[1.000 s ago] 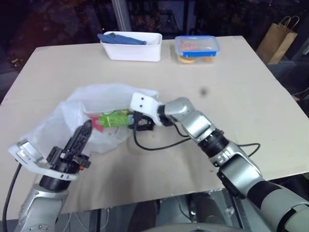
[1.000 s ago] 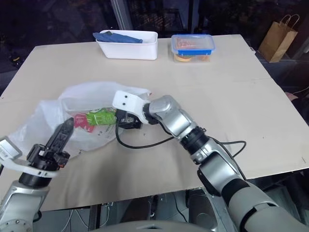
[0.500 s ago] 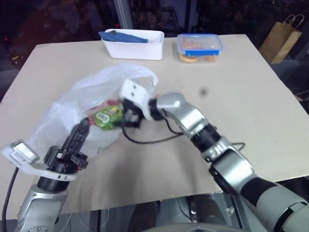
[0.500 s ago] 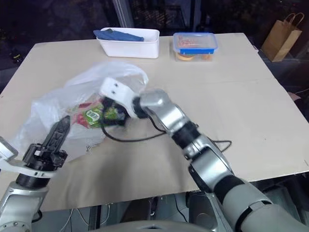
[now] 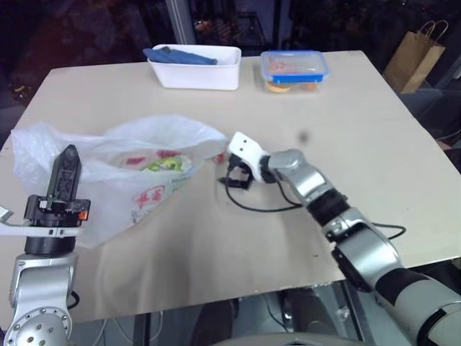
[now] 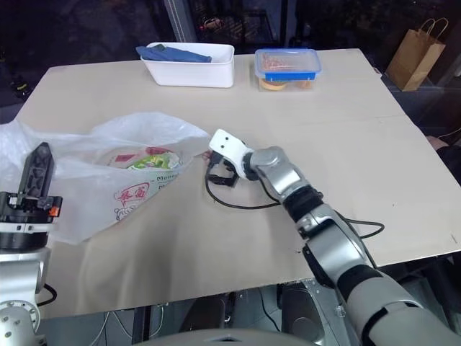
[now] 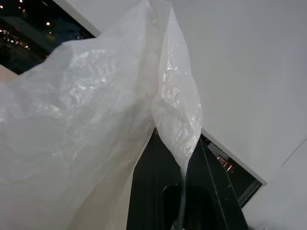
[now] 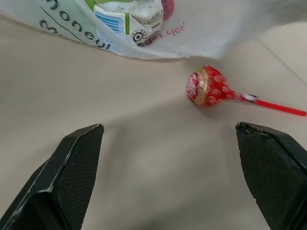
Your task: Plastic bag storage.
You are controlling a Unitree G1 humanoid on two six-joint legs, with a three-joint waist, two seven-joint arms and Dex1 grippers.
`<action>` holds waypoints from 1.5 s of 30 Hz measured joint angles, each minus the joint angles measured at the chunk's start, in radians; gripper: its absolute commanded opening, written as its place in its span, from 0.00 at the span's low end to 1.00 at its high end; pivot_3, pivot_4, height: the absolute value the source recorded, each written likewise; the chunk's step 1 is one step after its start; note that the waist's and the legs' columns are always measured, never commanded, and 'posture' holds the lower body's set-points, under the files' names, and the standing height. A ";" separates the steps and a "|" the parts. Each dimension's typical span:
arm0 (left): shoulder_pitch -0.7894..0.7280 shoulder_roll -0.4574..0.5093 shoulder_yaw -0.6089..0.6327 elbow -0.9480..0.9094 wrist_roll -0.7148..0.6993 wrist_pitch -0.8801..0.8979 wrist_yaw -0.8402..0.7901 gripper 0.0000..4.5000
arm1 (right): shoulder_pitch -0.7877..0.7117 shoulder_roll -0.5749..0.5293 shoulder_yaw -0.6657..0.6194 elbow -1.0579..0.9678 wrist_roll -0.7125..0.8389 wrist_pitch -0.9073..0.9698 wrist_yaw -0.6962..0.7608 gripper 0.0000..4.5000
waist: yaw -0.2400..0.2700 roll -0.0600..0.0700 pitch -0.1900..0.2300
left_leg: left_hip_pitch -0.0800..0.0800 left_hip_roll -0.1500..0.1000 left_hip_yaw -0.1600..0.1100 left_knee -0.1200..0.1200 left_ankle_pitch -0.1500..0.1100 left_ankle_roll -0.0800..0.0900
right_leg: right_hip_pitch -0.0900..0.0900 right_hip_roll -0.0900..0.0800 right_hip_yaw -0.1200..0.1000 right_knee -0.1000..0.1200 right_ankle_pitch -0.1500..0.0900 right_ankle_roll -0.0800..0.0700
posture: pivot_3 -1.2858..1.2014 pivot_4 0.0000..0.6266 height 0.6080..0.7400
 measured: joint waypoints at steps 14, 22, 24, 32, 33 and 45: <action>0.015 -0.010 -0.001 0.002 0.008 0.003 -0.006 0.00 | -0.164 0.101 -0.047 0.426 -0.110 -0.289 -0.133 0.99 | 0.002 0.000 0.000 | 0.000 -0.001 -0.001 -0.001 0.000 0.000 | 0.000 0.000 0.000 0.000 0.000 0.000 | 0.52 0.24 1.00; 0.022 -0.026 -0.001 0.002 0.023 0.000 -0.013 0.00 | -0.159 0.086 -0.028 0.429 -0.175 -0.336 -0.132 0.39 | 0.004 0.000 0.000 | 0.001 -0.001 -0.001 0.000 0.000 -0.001 | 0.000 0.000 0.000 0.001 0.000 0.000 | 0.52 0.24 1.00; 0.019 -0.026 -0.003 0.002 0.025 0.000 -0.015 0.00 | -0.159 0.077 -0.033 0.429 -0.183 -0.339 -0.136 0.23 | 0.003 0.000 0.000 | 0.001 -0.001 -0.001 0.000 0.001 -0.001 | 0.000 0.000 0.000 0.001 0.000 0.000 | 0.52 0.24 1.00; 0.007 -0.027 -0.011 0.002 0.038 0.002 -0.023 0.00 | -0.146 0.050 -0.046 0.393 -0.180 -0.343 -0.061 0.15 | 0.004 0.000 0.000 | 0.001 0.000 -0.001 0.000 0.001 -0.001 | 0.000 0.000 0.000 0.001 0.000 0.000 | 0.52 0.24 1.00; 0.009 -0.027 -0.012 0.002 0.039 0.003 -0.024 0.00 | -0.125 0.032 -0.046 0.336 -0.164 -0.317 0.010 0.15 | 0.005 0.000 0.000 | 0.001 0.000 -0.001 0.000 0.001 -0.001 | 0.001 0.000 0.000 0.000 0.000 0.000 | 0.52 0.24 1.00; 0.097 -0.028 -0.024 -0.044 -0.003 0.037 -0.072 0.00 | 0.040 0.015 -0.044 -0.482 0.125 0.377 0.363 0.15 | -0.008 0.002 0.001 | 0.002 0.003 -0.002 -0.001 0.001 -0.001 | 0.000 0.003 -0.001 0.002 0.000 -0.001 | 0.52 0.24 1.00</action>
